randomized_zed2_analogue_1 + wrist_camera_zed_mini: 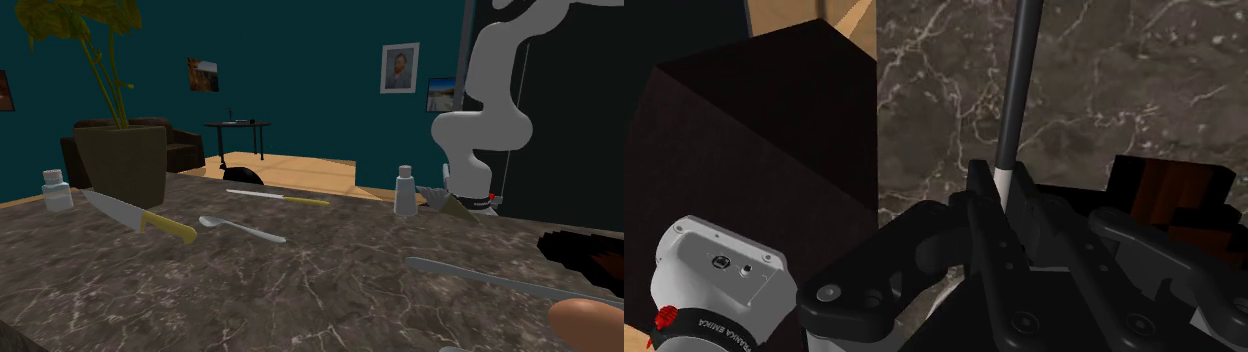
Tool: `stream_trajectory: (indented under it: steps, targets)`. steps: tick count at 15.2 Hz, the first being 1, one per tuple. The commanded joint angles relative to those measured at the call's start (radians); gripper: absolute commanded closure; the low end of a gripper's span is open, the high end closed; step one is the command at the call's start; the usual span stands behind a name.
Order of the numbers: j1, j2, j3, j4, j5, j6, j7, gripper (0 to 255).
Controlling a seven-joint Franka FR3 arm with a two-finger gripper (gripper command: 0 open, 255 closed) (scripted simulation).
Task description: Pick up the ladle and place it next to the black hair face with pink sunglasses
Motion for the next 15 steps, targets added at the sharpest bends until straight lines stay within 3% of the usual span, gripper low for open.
stream_trajectory:
  steps: [1,3,5,8,15]
  targets:
    - [-0.037,0.096,0.098,0.064,-0.078,0.005,0.106,255]
    - [-0.056,0.286,0.212,0.128,-0.26,0.013,0.281,255]
    - [0.068,0.476,0.189,0.205,-0.445,-0.011,0.447,255]
    - [0.3,0.608,0.057,0.335,-0.552,-0.057,0.557,255]
    - [0.322,0.641,0.023,0.275,-0.587,0.023,0.575,255]
